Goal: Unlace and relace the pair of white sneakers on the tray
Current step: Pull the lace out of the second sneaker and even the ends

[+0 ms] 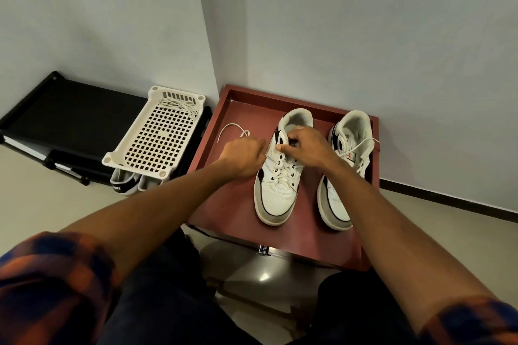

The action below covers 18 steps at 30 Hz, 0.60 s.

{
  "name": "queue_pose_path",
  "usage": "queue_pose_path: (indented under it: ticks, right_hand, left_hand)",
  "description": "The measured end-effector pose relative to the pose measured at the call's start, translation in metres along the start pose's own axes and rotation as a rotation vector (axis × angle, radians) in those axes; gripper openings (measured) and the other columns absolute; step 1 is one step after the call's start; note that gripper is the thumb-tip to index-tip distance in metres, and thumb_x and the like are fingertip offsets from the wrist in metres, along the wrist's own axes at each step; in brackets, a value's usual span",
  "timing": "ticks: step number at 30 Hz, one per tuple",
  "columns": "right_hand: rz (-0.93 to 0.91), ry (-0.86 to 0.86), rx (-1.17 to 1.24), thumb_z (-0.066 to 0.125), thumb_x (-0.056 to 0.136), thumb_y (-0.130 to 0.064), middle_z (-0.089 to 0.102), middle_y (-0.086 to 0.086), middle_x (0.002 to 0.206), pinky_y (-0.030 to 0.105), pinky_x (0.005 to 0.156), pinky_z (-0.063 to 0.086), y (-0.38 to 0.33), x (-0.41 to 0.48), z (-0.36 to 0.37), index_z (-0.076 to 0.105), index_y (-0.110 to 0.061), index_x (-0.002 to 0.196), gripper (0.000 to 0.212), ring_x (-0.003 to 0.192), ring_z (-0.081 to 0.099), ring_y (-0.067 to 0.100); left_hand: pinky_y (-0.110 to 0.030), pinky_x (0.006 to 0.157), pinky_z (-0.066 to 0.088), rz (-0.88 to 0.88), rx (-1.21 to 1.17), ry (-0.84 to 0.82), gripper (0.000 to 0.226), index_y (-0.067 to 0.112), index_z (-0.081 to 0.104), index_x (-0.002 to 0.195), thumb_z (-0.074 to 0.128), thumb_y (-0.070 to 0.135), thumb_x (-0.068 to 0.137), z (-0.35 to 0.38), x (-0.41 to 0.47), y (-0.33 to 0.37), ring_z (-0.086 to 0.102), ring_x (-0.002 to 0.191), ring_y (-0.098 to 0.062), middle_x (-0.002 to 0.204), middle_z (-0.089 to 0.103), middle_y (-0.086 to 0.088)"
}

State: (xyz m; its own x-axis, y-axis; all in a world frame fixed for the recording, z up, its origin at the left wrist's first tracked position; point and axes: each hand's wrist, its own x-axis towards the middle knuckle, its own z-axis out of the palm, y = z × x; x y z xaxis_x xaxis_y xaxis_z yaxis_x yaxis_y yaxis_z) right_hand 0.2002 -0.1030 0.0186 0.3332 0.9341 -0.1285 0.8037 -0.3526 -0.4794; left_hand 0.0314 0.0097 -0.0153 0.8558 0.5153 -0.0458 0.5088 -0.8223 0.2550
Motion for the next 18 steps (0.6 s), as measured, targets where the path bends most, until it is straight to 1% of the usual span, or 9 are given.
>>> queue_pose_path:
  ticks: [2, 4, 6, 8, 10, 12, 14, 16, 18]
  right_hand:
    - [-0.032, 0.083, -0.008, 0.070, 0.093, -0.043, 0.066, 0.004, 0.111, 0.038, 0.091, 0.045, 0.003, -0.010, 0.001, 0.074, -0.013, 0.115, 0.037, 0.106, 0.057, 0.022]
    - [-0.003, 0.178, -0.032, 0.068, 0.093, -0.043, 0.062, 0.003, 0.122, 0.041, 0.098, 0.043, 0.009, -0.024, -0.005, 0.066, -0.021, 0.132, 0.045, 0.116, 0.053, 0.024]
    - [0.004, 0.210, -0.138, 0.067, 0.089, -0.042, 0.065, 0.000, 0.120, 0.047, 0.099, 0.044, 0.017, -0.037, -0.017, 0.064, -0.027, 0.133, 0.046, 0.118, 0.057, 0.026]
    - [-0.008, 0.110, -0.272, 0.067, 0.086, -0.041, 0.071, -0.004, 0.115, 0.050, 0.103, 0.041, 0.025, -0.049, -0.033, 0.060, -0.032, 0.137, 0.052, 0.116, 0.061, 0.025]
    - [-0.016, 0.004, -0.368, 0.066, 0.084, -0.037, 0.074, -0.006, 0.104, 0.048, 0.102, 0.040, 0.029, -0.059, -0.046, 0.054, -0.035, 0.143, 0.060, 0.113, 0.063, 0.023]
    - [0.002, -0.039, -0.429, 0.064, 0.085, -0.031, 0.075, -0.004, 0.103, 0.047, 0.100, 0.042, 0.032, -0.065, -0.053, 0.056, -0.032, 0.140, 0.055, 0.112, 0.064, 0.025]
    - [0.035, -0.078, -0.458, 0.063, 0.089, -0.031, 0.075, -0.004, 0.104, 0.042, 0.096, 0.045, 0.034, -0.068, -0.057, 0.067, -0.029, 0.124, 0.035, 0.110, 0.065, 0.024]
    - [0.055, -0.108, -0.395, 0.062, 0.091, -0.032, 0.074, -0.003, 0.093, 0.035, 0.081, 0.050, 0.036, -0.070, -0.056, 0.074, -0.026, 0.105, 0.019, 0.099, 0.067, 0.024]
    - [0.091, -0.073, -0.215, 0.065, 0.091, -0.028, 0.067, -0.008, 0.075, 0.028, 0.064, 0.044, 0.038, -0.073, -0.055, 0.076, -0.025, 0.095, 0.012, 0.079, 0.065, 0.014]
  left_hand:
    - [-0.034, 0.064, 0.048, -0.071, -0.151, 0.069, 0.010, 0.021, 0.053, 0.091, 0.048, 0.028, 0.088, 0.000, -0.001, 0.000, 0.061, 0.078, -0.023, 0.091, 0.063, 0.001]
    - [-0.032, 0.063, 0.049, -0.085, -0.296, 0.113, 0.005, 0.025, 0.055, 0.089, 0.053, 0.026, 0.085, -0.004, -0.003, 0.004, 0.059, 0.074, -0.015, 0.086, 0.063, 0.007]
    - [-0.030, 0.062, 0.049, -0.075, -0.436, 0.147, 0.006, 0.028, 0.056, 0.086, 0.056, 0.023, 0.084, -0.011, -0.003, 0.012, 0.059, 0.072, -0.009, 0.082, 0.063, 0.009]
    - [-0.028, 0.063, 0.047, -0.038, -0.506, 0.183, 0.011, 0.030, 0.056, 0.085, 0.058, 0.020, 0.084, -0.017, -0.004, 0.021, 0.059, 0.071, -0.009, 0.082, 0.065, 0.010]
    - [-0.027, 0.066, 0.045, 0.023, -0.510, 0.220, 0.008, 0.027, 0.062, 0.088, 0.059, 0.020, 0.085, -0.021, -0.004, 0.033, 0.059, 0.072, -0.008, 0.087, 0.065, 0.013]
    - [-0.026, 0.070, 0.047, 0.065, -0.504, 0.224, 0.011, 0.023, 0.069, 0.096, 0.062, 0.022, 0.087, -0.022, -0.003, 0.046, 0.058, 0.069, -0.003, 0.094, 0.066, 0.012]
    - [-0.025, 0.075, 0.048, 0.113, -0.508, 0.179, 0.020, 0.019, 0.072, 0.107, 0.065, 0.021, 0.089, -0.020, 0.000, 0.062, 0.057, 0.072, 0.000, 0.102, 0.068, 0.005]
    - [-0.026, 0.082, 0.046, 0.162, -0.490, 0.113, 0.029, 0.017, 0.071, 0.118, 0.066, 0.021, 0.090, -0.016, 0.002, 0.077, 0.058, 0.088, -0.006, 0.109, 0.067, 0.001]
    - [-0.028, 0.083, 0.046, 0.204, -0.454, 0.034, 0.033, 0.017, 0.069, 0.122, 0.063, 0.026, 0.091, -0.012, 0.004, 0.091, 0.060, 0.096, -0.013, 0.111, 0.068, -0.002]
